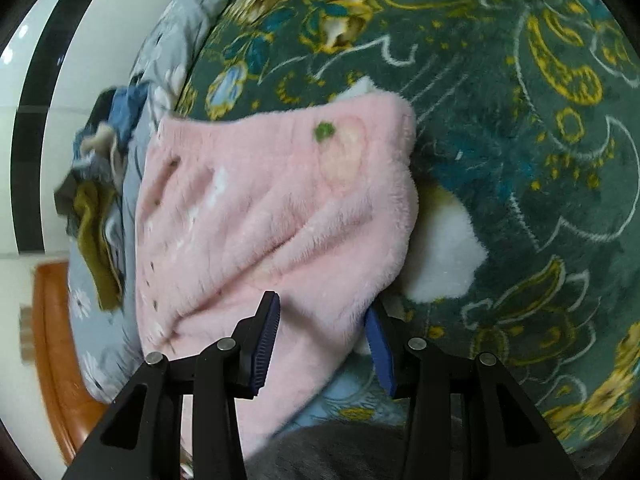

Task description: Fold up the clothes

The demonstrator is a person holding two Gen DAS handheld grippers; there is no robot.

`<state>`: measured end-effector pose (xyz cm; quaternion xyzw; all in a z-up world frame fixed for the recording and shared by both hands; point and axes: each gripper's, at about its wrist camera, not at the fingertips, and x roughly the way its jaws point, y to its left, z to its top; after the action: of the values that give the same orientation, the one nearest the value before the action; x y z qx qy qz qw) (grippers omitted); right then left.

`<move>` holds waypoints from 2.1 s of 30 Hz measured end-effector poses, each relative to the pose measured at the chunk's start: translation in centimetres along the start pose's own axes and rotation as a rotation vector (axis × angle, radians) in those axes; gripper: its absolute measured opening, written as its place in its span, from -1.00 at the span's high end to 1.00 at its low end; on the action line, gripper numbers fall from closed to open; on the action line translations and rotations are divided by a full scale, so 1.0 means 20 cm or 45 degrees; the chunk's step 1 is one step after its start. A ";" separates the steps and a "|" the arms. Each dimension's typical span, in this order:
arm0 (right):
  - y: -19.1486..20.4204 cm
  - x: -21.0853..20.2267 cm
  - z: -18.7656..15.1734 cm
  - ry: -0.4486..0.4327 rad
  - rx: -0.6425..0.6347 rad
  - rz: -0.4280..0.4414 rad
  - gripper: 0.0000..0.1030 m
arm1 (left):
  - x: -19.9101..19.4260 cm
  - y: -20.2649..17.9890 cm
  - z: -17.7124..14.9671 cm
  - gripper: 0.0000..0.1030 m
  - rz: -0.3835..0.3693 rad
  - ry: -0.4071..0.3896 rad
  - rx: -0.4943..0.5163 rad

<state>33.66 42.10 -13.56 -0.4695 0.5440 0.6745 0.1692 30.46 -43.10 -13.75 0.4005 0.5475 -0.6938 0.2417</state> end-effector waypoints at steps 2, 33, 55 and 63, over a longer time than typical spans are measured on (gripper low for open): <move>0.00 -0.01 0.01 -0.025 0.039 0.024 0.17 | -0.02 -0.04 0.02 0.91 -0.015 -0.015 0.024; 0.54 -0.47 -0.11 -0.123 -0.371 0.383 0.93 | -0.61 -0.34 0.30 0.92 -0.308 -0.255 0.218; 1.42 0.19 0.59 -0.140 -0.524 0.187 0.93 | 0.39 -1.42 0.68 0.91 0.068 -0.045 0.383; 1.47 0.60 0.76 -0.068 -0.487 0.056 0.93 | 0.78 -1.40 0.74 0.84 0.155 -0.014 0.382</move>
<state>-0.99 41.97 -7.00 -0.4628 0.4114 0.7815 0.0765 -4.23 -47.66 -9.56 0.4609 0.4112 -0.7539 0.2239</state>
